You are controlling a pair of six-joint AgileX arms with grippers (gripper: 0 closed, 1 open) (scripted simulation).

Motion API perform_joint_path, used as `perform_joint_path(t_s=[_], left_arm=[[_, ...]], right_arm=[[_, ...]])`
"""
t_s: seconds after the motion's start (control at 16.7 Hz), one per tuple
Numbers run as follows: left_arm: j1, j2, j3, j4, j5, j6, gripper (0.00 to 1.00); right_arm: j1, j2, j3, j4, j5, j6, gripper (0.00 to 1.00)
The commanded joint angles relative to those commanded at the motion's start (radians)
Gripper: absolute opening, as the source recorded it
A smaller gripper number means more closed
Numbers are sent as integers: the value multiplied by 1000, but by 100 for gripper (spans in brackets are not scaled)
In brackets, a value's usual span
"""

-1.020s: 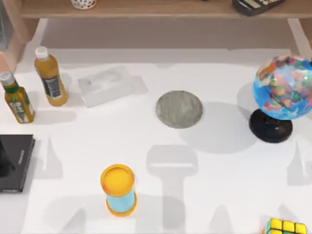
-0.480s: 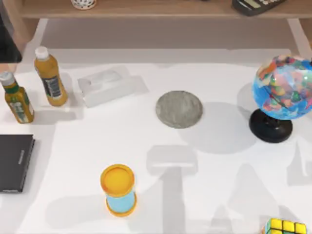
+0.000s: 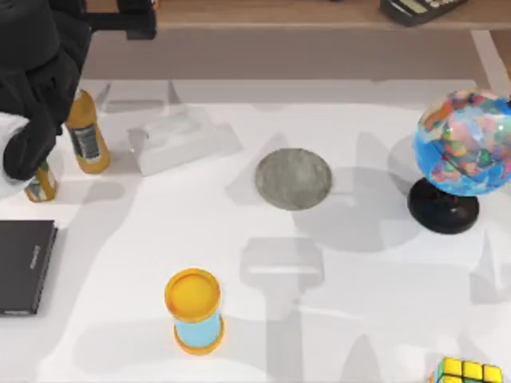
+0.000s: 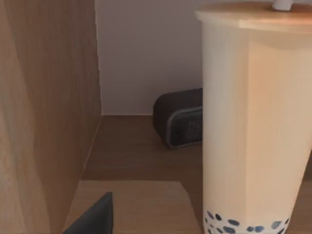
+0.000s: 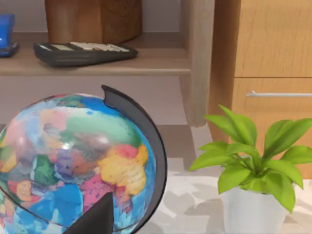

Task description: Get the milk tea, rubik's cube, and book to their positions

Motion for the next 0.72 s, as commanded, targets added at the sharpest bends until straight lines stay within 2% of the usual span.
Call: perform_joint_path(t_s=[0.24, 0.72], left_arm=[[-34, 171, 135, 54, -27, 2, 100], [-32, 202, 168, 57, -26, 3, 100]], right_arm=[[0, 0, 0, 0, 0, 0, 100], [0, 0, 0, 0, 0, 0, 100]])
